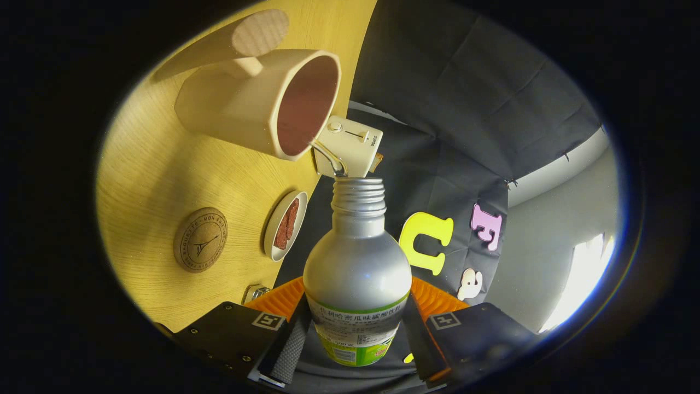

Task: Take the bottle from table, then pour the juice into the cup, finally place the bottle on the coaster

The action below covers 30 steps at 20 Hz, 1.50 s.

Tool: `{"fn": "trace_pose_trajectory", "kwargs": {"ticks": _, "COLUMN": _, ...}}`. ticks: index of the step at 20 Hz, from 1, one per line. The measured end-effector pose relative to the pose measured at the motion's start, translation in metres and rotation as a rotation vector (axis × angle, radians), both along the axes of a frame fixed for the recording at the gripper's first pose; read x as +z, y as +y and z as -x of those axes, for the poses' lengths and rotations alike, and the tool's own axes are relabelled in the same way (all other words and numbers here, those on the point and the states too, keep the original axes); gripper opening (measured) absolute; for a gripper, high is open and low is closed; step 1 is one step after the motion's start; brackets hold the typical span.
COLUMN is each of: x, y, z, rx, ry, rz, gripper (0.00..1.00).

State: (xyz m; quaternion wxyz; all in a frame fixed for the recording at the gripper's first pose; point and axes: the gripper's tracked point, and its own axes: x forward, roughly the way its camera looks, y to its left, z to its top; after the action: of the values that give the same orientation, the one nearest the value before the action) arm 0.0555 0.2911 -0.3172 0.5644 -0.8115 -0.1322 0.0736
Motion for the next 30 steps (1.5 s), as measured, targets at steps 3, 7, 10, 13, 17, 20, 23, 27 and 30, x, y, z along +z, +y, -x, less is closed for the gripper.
{"fn": "trace_pose_trajectory", "kwargs": {"ticks": 3, "x": 0.001, "y": 0.001, "z": 0.0, "rx": 0.003, "ry": -0.007, "rz": 0.018, "gripper": 0.81}}
{"fn": "trace_pose_trajectory", "kwargs": {"ticks": 7, "x": 0.004, "y": 0.003, "z": 0.002, "rx": 0.007, "ry": -0.028, "rz": 0.058, "gripper": 0.8}}
{"fn": "trace_pose_trajectory", "kwargs": {"ticks": 10, "x": 0.005, "y": 0.004, "z": 0.002, "rx": 0.012, "ry": -0.03, "rz": 0.07, "gripper": 0.81}}
{"fn": "trace_pose_trajectory", "kwargs": {"ticks": 13, "x": 0.008, "y": 0.005, "z": 0.002, "rx": 0.015, "ry": -0.038, "rz": 0.087, "gripper": 0.81}}
{"fn": "trace_pose_trajectory", "kwargs": {"ticks": 17, "x": 0.009, "y": 0.006, "z": 0.003, "rx": 0.023, "ry": -0.048, "rz": 0.124, "gripper": 0.8}}
{"fn": "trace_pose_trajectory", "kwargs": {"ticks": 20, "x": 0.01, "y": 0.009, "z": 0.002, "rx": 0.026, "ry": -0.047, "rz": 0.146, "gripper": 0.81}}
{"fn": "trace_pose_trajectory", "kwargs": {"ticks": 23, "x": 0.013, "y": 0.014, "z": 0.002, "rx": 0.032, "ry": -0.05, "rz": 0.162, "gripper": 0.81}}
{"fn": "trace_pose_trajectory", "kwargs": {"ticks": 27, "x": 0.018, "y": 0.017, "z": 0.004, "rx": 0.039, "ry": -0.06, "rz": 0.186, "gripper": 0.8}}
{"fn": "trace_pose_trajectory", "kwargs": {"ticks": 30, "x": 0.014, "y": 0.019, "z": 0.007, "rx": 0.047, "ry": -0.061, "rz": 0.221, "gripper": 0.81}}
